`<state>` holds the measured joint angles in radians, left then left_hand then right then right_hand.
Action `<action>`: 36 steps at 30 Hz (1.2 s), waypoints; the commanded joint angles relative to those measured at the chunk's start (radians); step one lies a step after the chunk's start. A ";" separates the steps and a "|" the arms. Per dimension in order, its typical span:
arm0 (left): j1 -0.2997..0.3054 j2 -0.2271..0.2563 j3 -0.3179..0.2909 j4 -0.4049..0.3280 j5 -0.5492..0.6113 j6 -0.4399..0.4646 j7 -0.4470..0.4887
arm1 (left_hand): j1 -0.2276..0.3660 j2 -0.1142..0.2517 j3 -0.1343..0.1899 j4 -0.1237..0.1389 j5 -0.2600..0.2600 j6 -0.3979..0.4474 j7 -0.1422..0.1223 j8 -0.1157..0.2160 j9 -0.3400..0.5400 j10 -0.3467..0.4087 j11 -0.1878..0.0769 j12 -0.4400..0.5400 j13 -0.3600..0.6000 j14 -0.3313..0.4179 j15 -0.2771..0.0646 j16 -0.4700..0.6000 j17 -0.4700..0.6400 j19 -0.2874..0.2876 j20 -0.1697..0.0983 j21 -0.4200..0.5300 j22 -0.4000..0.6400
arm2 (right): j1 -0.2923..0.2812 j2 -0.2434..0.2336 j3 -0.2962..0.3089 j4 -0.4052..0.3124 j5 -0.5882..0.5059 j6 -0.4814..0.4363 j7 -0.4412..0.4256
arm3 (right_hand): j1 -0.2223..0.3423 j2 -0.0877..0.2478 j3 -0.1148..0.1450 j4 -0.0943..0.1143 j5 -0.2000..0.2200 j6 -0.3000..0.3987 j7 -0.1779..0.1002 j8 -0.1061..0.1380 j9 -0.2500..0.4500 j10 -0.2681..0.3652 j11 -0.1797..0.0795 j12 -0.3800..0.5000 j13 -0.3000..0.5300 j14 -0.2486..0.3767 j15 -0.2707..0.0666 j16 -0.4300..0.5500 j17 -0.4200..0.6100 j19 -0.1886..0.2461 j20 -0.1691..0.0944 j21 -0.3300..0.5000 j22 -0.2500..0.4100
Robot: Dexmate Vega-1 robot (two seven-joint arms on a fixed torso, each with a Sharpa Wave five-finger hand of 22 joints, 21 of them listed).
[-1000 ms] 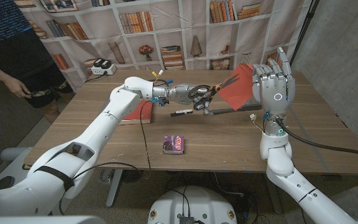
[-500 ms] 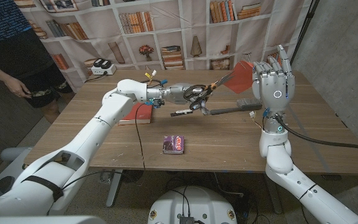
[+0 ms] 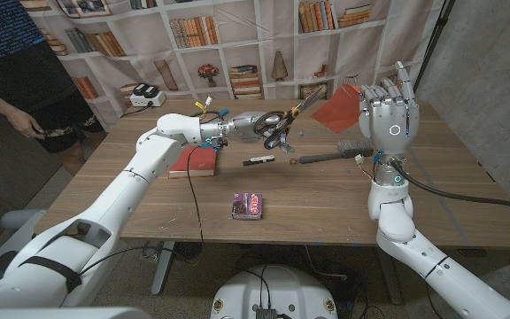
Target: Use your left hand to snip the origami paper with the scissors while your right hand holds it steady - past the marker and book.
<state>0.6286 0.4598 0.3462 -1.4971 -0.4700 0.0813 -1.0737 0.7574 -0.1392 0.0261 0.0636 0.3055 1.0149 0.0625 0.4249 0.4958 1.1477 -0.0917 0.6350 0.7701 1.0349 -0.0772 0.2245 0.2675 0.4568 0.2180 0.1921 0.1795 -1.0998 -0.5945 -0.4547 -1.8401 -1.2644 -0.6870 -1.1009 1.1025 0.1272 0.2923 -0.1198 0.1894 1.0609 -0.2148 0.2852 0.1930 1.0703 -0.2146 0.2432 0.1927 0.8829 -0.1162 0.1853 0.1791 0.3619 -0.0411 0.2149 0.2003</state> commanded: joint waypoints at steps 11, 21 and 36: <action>-0.015 -0.032 -0.039 0.088 -0.028 -0.037 -0.010 | 0.010 0.005 -0.020 0.008 0.016 0.026 0.011 0.006 0.001 0.001 -0.007 0.001 -0.001 0.034 -0.025 0.007 0.006 0.009 -0.008 0.008 0.001 | 0.030 0.000 -0.008 0.016 0.044 -0.048 -0.004 | 0.001 0.007 0.002 0.004 0.005 0.025 -0.012 0.001 0.006 0.009 -0.004 -0.006 0.005 0.001 -0.070 -0.003 0.001 0.001 -0.009 0.009 -0.001; -0.028 -0.047 -0.035 0.095 -0.018 -0.034 -0.010 | 0.016 0.009 -0.032 0.012 0.023 0.029 0.010 0.007 0.001 0.005 -0.008 0.001 -0.001 0.035 -0.026 0.007 0.008 0.009 -0.009 0.007 0.001 | 0.039 0.005 -0.009 0.011 0.066 -0.047 -0.016 | 0.001 0.007 0.002 0.004 0.006 0.026 -0.012 -0.001 0.006 0.010 -0.004 -0.006 0.005 0.000 -0.070 -0.003 0.001 0.000 -0.009 0.009 -0.001; 0.018 -0.002 -0.058 0.032 -0.039 -0.043 -0.010 | 0.022 0.015 -0.045 0.019 0.031 0.033 0.012 0.008 0.001 0.006 -0.008 0.003 0.001 0.035 -0.024 0.006 0.009 0.008 -0.008 0.006 0.001 | 0.026 0.014 -0.036 -0.039 0.019 -0.074 0.018 | -0.002 0.007 0.002 0.005 0.006 0.026 -0.012 -0.003 0.006 0.012 -0.004 -0.007 0.005 0.001 -0.067 -0.002 0.001 -0.001 -0.008 0.009 -0.001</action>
<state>0.6226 0.4382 0.2990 -1.4414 -0.4939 0.0519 -1.0851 0.7766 -0.1201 -0.0124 0.0828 0.3260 1.0238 0.0535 0.4251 0.4940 1.1514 -0.0949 0.6425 0.7694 1.0416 -0.0836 0.2243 0.2720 0.4606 0.2144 0.1970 0.1768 -1.0681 -0.5866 -0.4745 -1.8561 -1.2210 -0.7482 -1.1044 1.1037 0.1252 0.2909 -0.1186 0.1854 1.0685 -0.2139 0.2767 0.1933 1.0759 -0.2200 0.2353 0.1927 0.8828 -0.1162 0.1853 0.1767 0.3619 -0.0411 0.2150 0.1951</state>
